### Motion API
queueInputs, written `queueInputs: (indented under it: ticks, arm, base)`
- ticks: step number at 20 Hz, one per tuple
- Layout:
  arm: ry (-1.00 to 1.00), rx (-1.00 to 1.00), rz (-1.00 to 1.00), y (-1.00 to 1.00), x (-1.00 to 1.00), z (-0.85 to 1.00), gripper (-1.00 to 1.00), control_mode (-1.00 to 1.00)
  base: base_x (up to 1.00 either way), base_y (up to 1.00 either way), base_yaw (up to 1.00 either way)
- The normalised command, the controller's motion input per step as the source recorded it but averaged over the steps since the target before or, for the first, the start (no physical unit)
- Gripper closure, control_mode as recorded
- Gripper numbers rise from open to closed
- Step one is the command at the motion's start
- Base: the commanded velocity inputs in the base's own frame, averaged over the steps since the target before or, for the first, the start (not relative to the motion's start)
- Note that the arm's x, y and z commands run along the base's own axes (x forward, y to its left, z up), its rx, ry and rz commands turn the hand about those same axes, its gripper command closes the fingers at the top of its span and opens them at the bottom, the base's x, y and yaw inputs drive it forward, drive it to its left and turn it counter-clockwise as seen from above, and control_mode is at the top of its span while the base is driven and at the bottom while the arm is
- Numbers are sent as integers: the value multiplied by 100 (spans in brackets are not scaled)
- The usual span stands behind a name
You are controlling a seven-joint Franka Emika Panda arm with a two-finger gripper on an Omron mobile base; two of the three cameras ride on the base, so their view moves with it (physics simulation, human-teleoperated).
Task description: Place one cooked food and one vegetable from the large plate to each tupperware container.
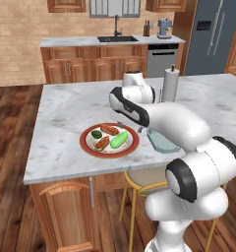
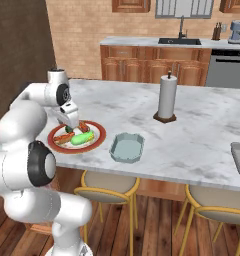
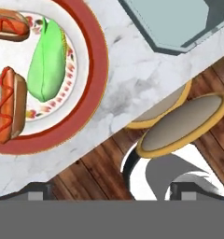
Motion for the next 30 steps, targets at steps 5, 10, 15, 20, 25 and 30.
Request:
queueInputs:
  ticks: [5, 10, 15, 20, 25, 30]
  arm:
    - [6, -1, -7, 0, 61, -31, -100, -100]
    - [3, 0, -8, 1, 51, -64, -100, -100]
    - [4, 0, -7, 1, 53, -51, -100, -100]
    - [0, 0, -5, 13, 38, -46, -100, -100]
    - [0, 0, -3, 18, 32, -45, -100, -100]
    - [0, 0, -1, 5, 45, -39, -100, -100]
  base:
    - [0, 0, 0]
    - [0, 0, 0]
    - [0, 0, 0]
    - [0, 0, 0]
    - [0, 0, 0]
    - [0, 0, 0]
